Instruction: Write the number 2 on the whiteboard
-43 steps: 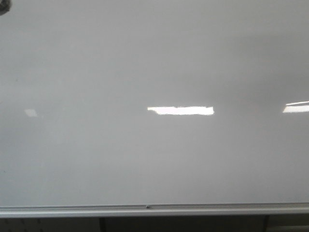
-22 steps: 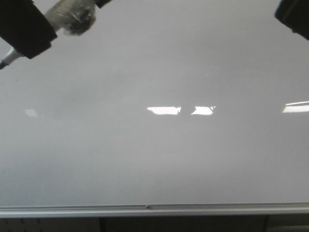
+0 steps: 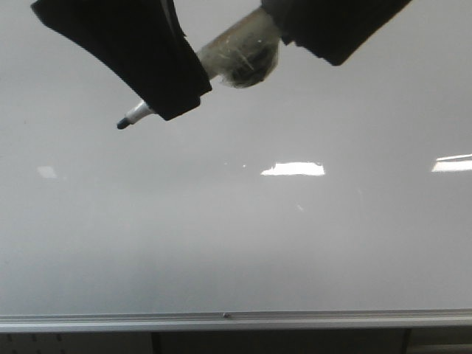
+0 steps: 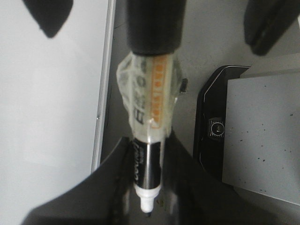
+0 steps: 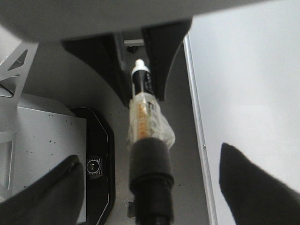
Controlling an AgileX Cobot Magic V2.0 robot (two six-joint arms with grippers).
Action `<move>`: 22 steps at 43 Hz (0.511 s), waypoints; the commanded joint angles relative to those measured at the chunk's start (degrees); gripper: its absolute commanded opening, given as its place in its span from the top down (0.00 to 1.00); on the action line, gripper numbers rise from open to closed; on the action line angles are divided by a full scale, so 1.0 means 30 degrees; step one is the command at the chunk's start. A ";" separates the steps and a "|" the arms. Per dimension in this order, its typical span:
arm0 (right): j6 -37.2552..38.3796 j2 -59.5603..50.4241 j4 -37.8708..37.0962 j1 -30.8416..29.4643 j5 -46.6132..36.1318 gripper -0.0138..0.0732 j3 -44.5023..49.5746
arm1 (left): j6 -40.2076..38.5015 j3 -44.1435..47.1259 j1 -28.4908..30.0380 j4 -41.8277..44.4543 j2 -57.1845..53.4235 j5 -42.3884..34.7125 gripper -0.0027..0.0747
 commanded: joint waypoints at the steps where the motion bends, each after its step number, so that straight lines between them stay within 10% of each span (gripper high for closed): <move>1: -0.0495 -0.0301 0.1139 0.0057 -0.0574 0.16 -0.0658 | 0.0102 -0.0698 -0.0165 -0.0341 -0.0563 -0.0831 0.89; 22: -0.0495 -0.0284 0.1673 0.0057 -0.0632 0.62 -0.0658 | 0.0102 -0.0698 -0.0165 -0.0462 -0.0563 -0.0948 0.89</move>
